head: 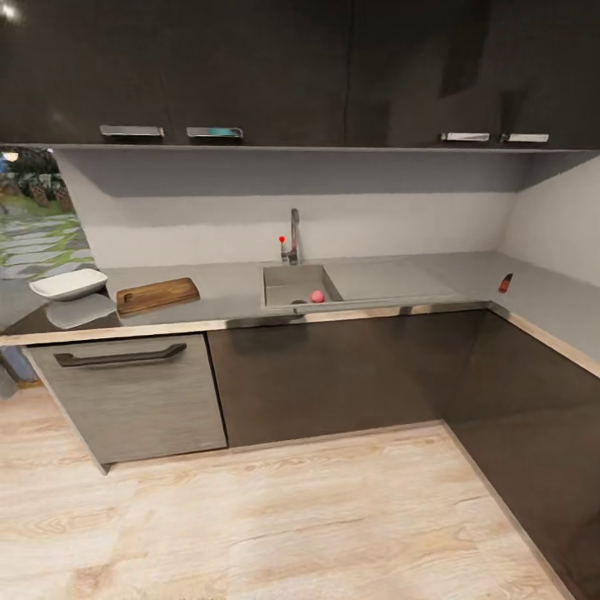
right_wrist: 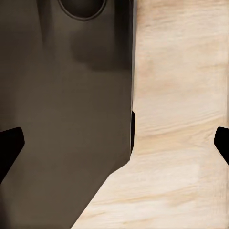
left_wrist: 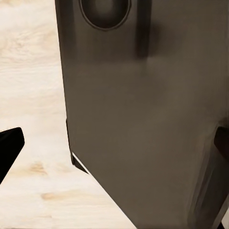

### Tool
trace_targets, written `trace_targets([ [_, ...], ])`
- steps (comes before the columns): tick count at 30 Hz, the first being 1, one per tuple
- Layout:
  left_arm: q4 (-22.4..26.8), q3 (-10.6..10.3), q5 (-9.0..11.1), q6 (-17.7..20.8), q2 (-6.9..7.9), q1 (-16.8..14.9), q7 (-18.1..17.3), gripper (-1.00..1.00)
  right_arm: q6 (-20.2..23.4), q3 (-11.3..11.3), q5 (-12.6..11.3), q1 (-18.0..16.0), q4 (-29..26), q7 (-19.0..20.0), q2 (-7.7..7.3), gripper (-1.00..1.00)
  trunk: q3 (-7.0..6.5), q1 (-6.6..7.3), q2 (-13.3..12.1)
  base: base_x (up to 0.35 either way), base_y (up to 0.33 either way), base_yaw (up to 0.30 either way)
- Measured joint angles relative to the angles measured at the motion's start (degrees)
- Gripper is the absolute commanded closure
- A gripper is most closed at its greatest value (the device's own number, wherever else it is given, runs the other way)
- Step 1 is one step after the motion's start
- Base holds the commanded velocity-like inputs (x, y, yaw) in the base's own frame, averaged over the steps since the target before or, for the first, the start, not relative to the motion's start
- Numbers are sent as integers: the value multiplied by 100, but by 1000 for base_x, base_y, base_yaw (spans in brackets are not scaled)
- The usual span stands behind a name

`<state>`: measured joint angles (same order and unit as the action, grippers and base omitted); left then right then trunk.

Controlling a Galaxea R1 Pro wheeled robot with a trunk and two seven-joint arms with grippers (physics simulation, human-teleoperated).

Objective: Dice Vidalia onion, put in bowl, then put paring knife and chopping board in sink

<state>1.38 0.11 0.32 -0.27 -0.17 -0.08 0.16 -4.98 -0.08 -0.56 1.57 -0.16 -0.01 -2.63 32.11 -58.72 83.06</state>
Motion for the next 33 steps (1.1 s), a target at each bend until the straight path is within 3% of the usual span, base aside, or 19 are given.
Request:
trace_targets([
  [33,0,-3,0,2,0,0,0,-100,0,0,0,0,0,1,9,-100,0,-1,0,29,121,281],
])
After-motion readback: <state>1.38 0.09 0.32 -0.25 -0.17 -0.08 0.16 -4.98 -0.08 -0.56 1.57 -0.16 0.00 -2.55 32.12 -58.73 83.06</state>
